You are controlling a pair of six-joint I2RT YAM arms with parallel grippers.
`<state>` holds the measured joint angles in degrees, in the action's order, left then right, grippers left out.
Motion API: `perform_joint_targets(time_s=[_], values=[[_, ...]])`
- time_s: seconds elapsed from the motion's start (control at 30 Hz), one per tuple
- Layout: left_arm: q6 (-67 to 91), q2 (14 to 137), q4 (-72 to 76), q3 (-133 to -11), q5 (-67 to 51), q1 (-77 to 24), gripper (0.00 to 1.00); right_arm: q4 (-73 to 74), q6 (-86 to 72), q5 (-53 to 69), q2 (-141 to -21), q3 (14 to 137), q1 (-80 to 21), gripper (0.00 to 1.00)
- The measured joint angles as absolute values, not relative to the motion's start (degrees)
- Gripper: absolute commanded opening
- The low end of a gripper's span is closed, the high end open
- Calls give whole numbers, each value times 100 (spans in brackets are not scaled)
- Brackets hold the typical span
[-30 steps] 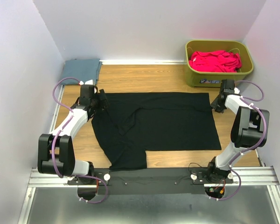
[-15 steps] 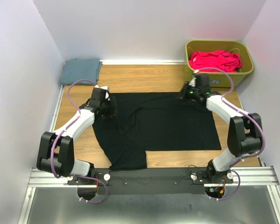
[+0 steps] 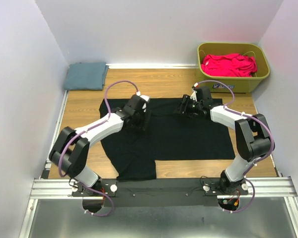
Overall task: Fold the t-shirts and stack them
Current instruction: Fold the tshirt
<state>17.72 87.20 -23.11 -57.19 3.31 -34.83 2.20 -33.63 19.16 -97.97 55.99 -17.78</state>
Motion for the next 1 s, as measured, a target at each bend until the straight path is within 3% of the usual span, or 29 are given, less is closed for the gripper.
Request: perform_joint_targets(time_s=[0.53,0.67,0.9,1.0], values=[[1439,9736,-2628,-6106,1260,-4112,60,154,-3363,1896,-9609,5328,-1778,64],[1409,9824,-2630,-6106,1354,-4112,51,137,-3363,1900,-9612,5328,-1778,64],[1365,9861,-2646,-6110,1549,-4112,23,86,-3365,2025,-9808,5430,-1817,64],[1334,9861,-2707,-6149,1673,-4106,20,27,-3391,2088,-9974,5575,-1911,64]])
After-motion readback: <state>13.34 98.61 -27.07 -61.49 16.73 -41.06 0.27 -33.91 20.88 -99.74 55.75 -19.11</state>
